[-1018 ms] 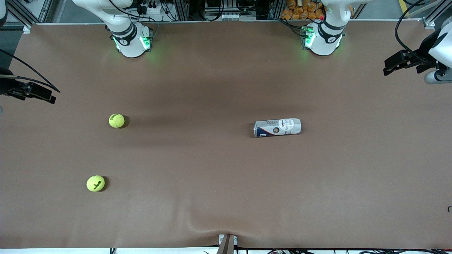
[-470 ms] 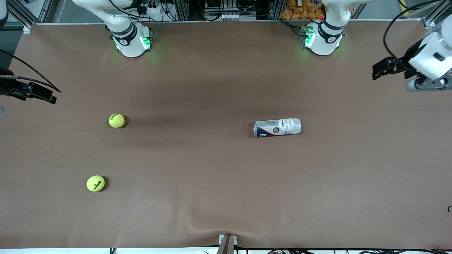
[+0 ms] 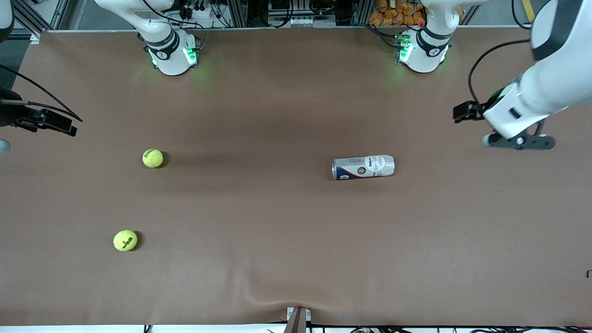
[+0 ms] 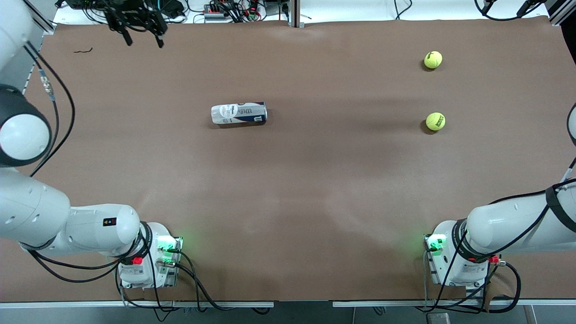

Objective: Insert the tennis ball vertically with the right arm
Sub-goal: 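Reach the left gripper down to the clear Wilson tube, then grasp the tube with the left gripper while the right gripper reaches the ball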

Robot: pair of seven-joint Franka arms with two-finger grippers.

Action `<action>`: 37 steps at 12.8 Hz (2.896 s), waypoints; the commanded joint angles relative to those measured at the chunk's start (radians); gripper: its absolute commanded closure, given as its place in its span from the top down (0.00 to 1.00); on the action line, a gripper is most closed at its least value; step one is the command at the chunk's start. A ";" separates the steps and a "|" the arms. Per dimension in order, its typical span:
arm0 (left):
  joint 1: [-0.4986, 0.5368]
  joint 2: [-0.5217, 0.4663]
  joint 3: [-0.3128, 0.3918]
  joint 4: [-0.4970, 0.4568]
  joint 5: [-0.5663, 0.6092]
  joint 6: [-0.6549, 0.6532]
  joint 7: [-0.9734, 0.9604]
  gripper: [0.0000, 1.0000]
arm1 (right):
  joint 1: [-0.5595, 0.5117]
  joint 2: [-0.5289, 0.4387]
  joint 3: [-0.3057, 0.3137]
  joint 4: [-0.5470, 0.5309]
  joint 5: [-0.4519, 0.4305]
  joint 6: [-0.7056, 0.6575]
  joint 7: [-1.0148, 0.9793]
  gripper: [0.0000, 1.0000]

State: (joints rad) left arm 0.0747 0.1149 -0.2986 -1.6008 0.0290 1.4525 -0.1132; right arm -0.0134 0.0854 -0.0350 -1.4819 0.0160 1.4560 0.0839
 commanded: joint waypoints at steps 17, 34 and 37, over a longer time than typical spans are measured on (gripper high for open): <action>-0.248 0.210 -0.054 -0.332 0.400 0.344 0.518 1.00 | -0.013 -0.009 0.003 -0.106 0.007 0.001 -0.003 1.00; -0.417 0.434 -0.053 -0.219 0.598 0.385 0.644 1.00 | -0.010 -0.072 0.003 -0.451 0.009 0.248 -0.003 1.00; -0.415 0.460 -0.051 -0.218 0.606 0.385 0.644 1.00 | -0.008 -0.073 0.003 -0.540 0.009 0.351 -0.003 1.00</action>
State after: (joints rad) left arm -0.3434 0.5498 -0.3524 -1.8449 0.6112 1.8471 0.5110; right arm -0.0158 0.0550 -0.0371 -1.9411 0.0162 1.7485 0.0837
